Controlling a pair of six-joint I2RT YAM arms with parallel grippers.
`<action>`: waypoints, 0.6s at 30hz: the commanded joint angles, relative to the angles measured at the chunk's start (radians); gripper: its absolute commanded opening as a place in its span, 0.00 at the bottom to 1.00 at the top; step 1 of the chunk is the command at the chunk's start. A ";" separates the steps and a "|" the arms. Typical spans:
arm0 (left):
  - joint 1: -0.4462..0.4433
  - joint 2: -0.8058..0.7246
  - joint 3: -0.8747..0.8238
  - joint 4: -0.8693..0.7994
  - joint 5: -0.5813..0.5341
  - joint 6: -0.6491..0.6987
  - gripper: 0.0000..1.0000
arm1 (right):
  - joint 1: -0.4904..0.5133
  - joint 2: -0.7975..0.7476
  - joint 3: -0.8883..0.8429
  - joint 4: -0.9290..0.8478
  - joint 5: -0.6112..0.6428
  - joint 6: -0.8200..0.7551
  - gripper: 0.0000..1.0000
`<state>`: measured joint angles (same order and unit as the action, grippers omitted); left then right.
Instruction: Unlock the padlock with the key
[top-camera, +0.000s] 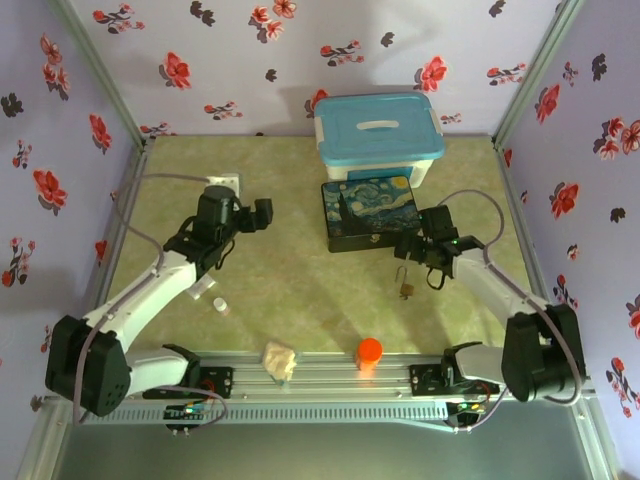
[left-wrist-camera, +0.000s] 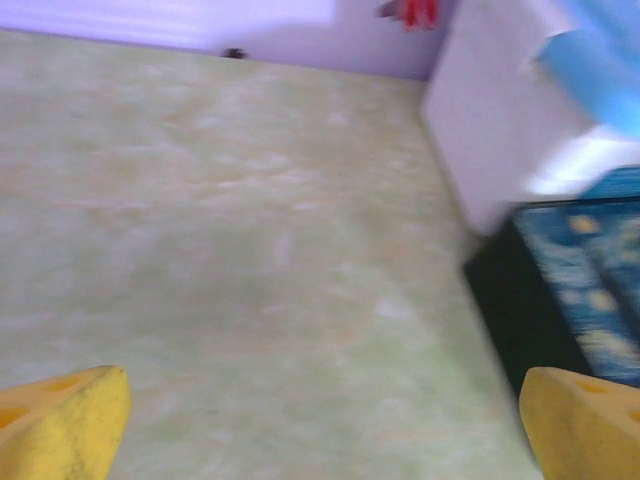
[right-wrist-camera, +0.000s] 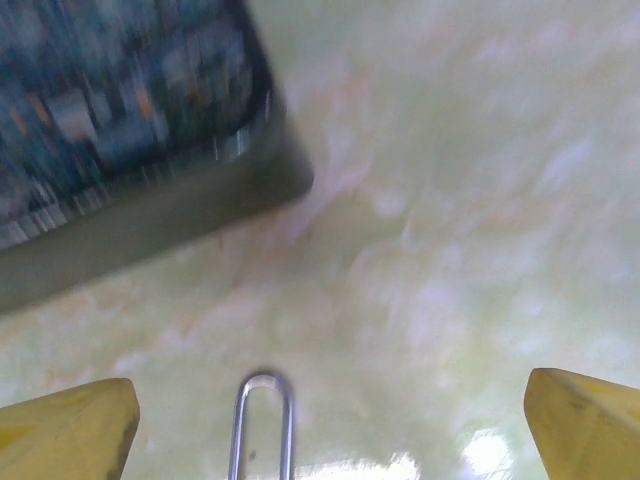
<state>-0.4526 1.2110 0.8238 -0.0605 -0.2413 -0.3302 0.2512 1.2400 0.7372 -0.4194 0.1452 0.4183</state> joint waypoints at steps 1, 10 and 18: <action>0.072 -0.003 -0.081 0.092 -0.178 0.148 1.00 | -0.056 -0.039 -0.036 0.152 0.159 -0.099 0.99; 0.263 0.028 -0.309 0.408 -0.192 0.321 1.00 | -0.175 0.033 -0.283 0.774 0.167 -0.338 0.99; 0.452 0.127 -0.434 0.726 0.022 0.199 1.00 | -0.210 0.166 -0.452 1.357 0.040 -0.360 0.99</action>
<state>-0.0185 1.3426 0.3977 0.4854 -0.2951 -0.1028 0.0498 1.3449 0.2932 0.6292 0.2447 0.1036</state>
